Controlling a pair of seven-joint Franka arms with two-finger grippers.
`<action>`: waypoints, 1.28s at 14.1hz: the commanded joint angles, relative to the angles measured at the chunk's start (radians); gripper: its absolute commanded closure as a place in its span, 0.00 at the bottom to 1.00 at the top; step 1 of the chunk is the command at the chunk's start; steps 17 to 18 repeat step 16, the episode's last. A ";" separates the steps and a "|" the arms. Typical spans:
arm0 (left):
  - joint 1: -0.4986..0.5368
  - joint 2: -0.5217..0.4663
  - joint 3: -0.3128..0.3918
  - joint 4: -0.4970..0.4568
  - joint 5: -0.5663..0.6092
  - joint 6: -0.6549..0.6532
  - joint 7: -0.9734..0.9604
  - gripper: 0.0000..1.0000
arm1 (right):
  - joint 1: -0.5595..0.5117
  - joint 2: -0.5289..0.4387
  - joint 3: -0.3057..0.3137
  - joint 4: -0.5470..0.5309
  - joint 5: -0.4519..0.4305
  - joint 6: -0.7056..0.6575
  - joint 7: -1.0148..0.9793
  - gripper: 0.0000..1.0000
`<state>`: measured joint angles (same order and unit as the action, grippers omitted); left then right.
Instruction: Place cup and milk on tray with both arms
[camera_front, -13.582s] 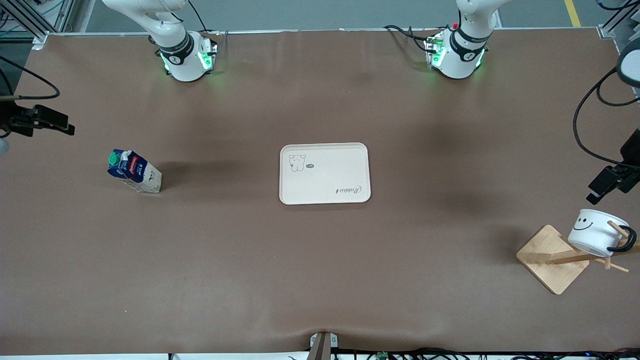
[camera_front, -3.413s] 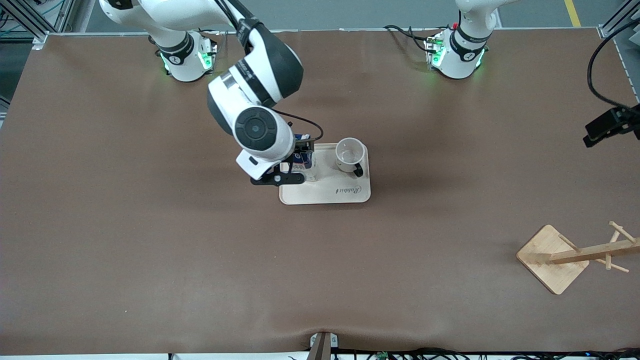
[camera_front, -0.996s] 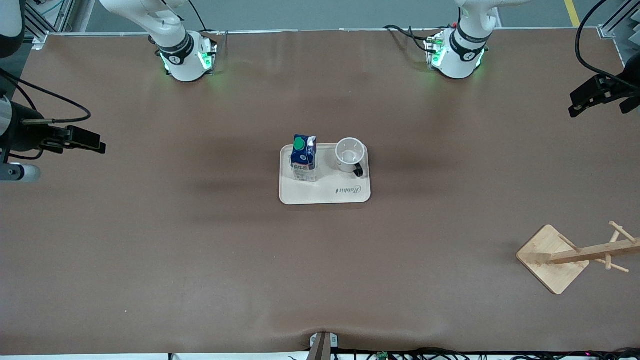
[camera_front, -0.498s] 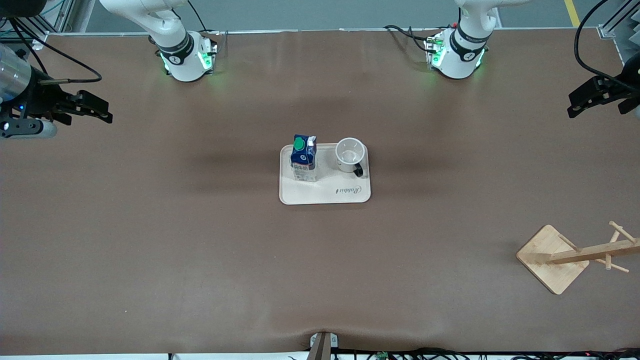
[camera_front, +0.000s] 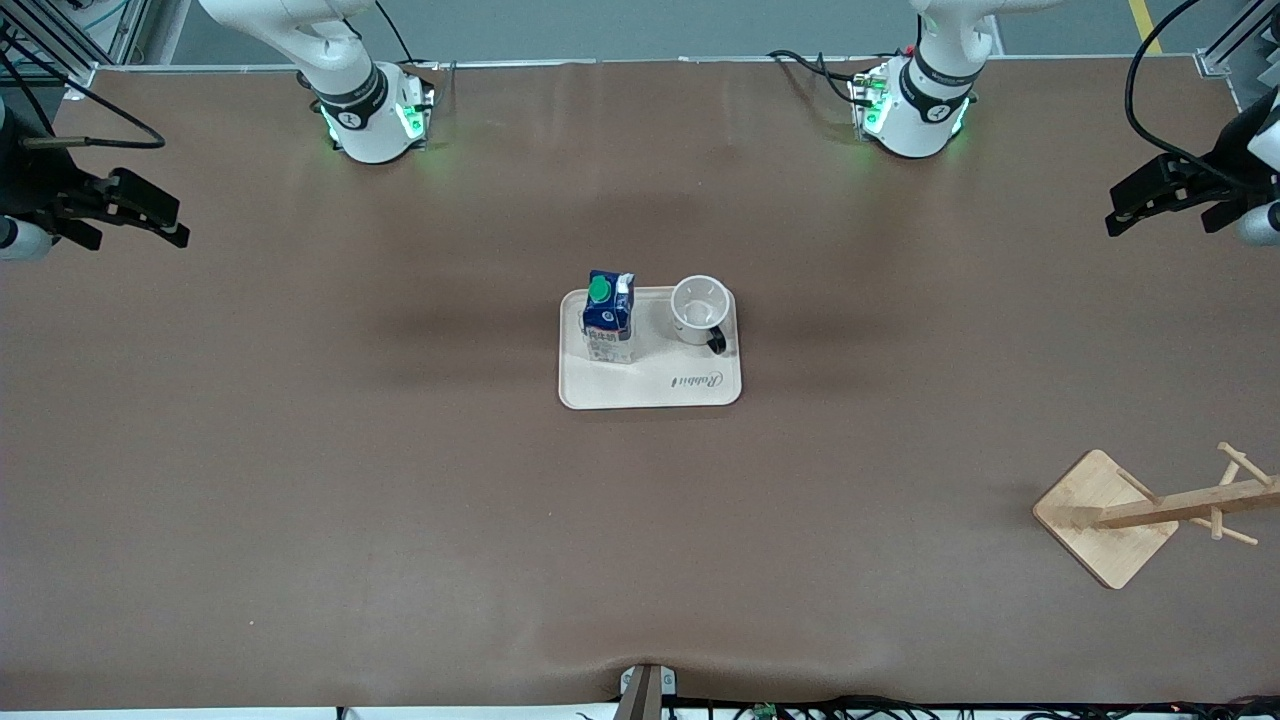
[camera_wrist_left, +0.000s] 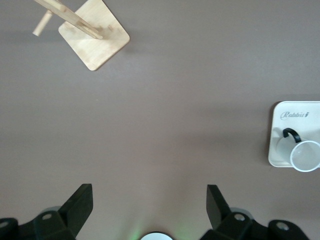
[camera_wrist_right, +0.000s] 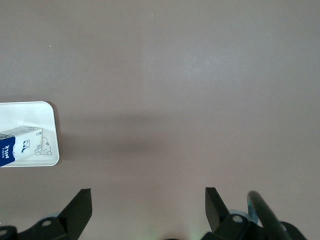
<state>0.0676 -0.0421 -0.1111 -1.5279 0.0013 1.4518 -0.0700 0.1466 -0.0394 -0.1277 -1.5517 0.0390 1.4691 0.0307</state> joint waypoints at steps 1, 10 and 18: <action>-0.003 -0.015 -0.005 -0.015 -0.012 0.012 -0.040 0.00 | -0.062 0.032 0.038 0.042 -0.004 -0.012 -0.011 0.00; 0.006 -0.079 -0.039 -0.091 0.022 0.058 -0.043 0.00 | -0.182 0.030 0.146 0.045 -0.004 -0.007 -0.008 0.00; 0.006 -0.047 -0.035 -0.037 0.026 0.032 -0.043 0.00 | -0.191 0.032 0.148 0.065 -0.002 -0.003 -0.008 0.00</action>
